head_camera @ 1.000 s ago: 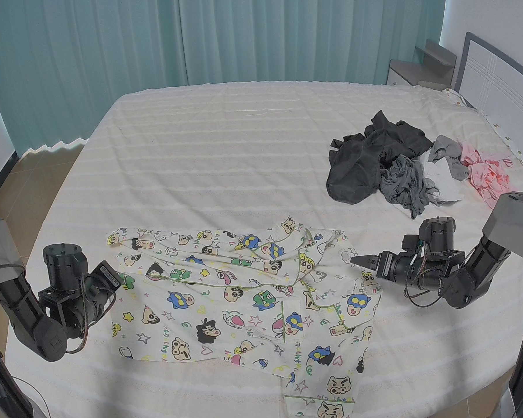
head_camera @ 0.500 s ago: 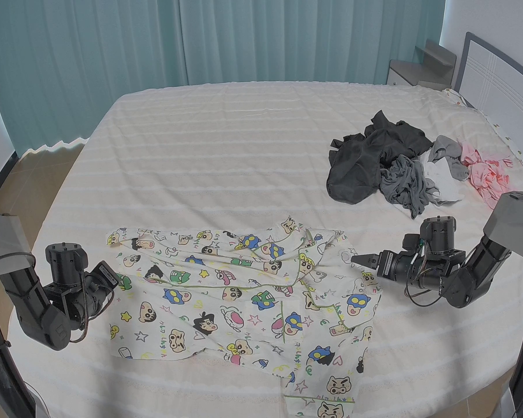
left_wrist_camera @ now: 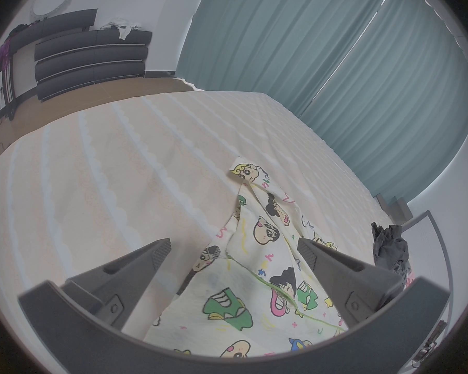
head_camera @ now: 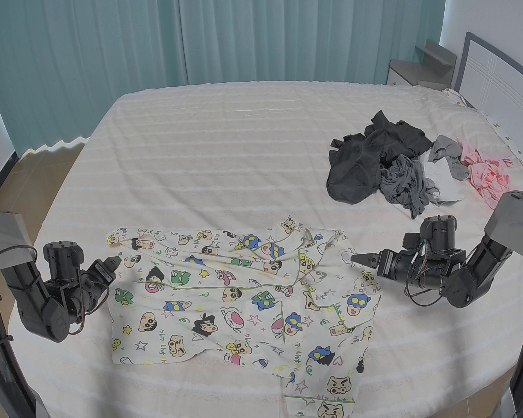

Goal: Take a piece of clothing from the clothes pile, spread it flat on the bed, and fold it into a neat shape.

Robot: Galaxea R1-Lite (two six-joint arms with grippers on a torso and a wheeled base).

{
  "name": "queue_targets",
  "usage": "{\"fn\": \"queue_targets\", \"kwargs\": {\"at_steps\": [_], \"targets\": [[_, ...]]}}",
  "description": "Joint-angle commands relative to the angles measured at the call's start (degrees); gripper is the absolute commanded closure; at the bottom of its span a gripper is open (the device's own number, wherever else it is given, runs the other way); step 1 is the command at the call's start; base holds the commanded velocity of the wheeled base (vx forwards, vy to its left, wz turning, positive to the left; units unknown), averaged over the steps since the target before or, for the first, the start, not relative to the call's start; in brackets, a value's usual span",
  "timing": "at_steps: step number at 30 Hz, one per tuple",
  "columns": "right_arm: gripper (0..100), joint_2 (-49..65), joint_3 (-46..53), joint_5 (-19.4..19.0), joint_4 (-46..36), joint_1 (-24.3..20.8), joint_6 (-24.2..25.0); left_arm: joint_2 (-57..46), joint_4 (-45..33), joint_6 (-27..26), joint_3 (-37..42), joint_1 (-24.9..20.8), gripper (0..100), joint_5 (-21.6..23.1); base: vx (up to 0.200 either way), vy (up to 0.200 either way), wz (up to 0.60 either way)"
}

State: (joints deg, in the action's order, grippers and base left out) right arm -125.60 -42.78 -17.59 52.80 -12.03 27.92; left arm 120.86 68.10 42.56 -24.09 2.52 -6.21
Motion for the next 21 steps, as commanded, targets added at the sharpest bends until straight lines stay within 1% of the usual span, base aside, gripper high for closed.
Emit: {"fn": "queue_targets", "kwargs": {"at_steps": [1, 2, 5, 8, 9, 10, 11, 12, 15, 16, 18, 21], "targets": [[0, 4.05, 1.47, 0.01, -0.06, -1.06, 0.3, -5.9, -0.86, 0.07, 2.99, 1.52, 0, 2.6, 0.0, 0.0, 0.0], [0, 6.42, 2.79, 0.19, -0.77, -1.85, 0.47, -10.29, -1.48, 0.07, 6.25, 1.34, 0, 5.06, 0.0, 0.0, 0.0], [0, 9.41, 7.27, 1.33, -0.68, -3.26, 0.56, -14.33, -1.74, 0.51, 11.61, -0.06, 0, 8.31, 0.0, 0.0, 0.0], [0, 12.84, 14.39, 1.86, -0.15, -5.11, 0.74, -15.21, -1.48, 3.15, 15.83, -3.05, 0, 8.4, 0.0, 0.0, 0.0], [0, 13.01, 14.74, 1.86, -0.15, -5.19, 0.74, -15.21, -1.39, 3.32, 16.09, -3.14, 0, 8.4, 0.0, 0.0, 0.0], [0, 14.86, 19.57, 1.86, 0.46, -6.07, 0.74, -15.56, -1.39, 6.05, 17.76, -4.98, 0, 8.31, 0.0, 0.0, 0.0], [0, 14.86, 19.57, 1.86, 0.46, -6.07, 0.74, -15.56, -1.39, 6.05, 17.76, -4.98, 0, 8.31, 0.0, 0.0, 0.0], [0, 16.26, 24.23, 1.86, 2.75, -6.69, 0.82, -16.27, -1.39, 10.09, 19.25, -6.21, 0, 8.23, 0.0, 0.0, 0.0], [0, 15.56, 28.8, 1.86, 8.29, -7.66, 0.74, -17.85, -1.48, 13.52, 21.54, -7.01, 0, 8.23, -0.2, 0.0, 0.0], [0, 15.3, 29.33, 1.86, 9.25, -7.74, 0.74, -18.03, -1.48, 13.69, 21.98, -7.09, 0, 8.31, -0.2, 0.0, 0.0], [0, 13.28, 31.18, 1.86, 14.0, -8.53, 0.82, -18.46, -1.74, 13.96, 23.74, -7.97, 0, 8.23, -0.2, 0.0, 0.0], [0, 10.73, 33.72, 1.68, 18.39, -9.06, 1.18, -18.46, -3.23, 15.19, 23.74, -8.32, 0, 7.7, -0.2, 0.0, 0.0]]}}
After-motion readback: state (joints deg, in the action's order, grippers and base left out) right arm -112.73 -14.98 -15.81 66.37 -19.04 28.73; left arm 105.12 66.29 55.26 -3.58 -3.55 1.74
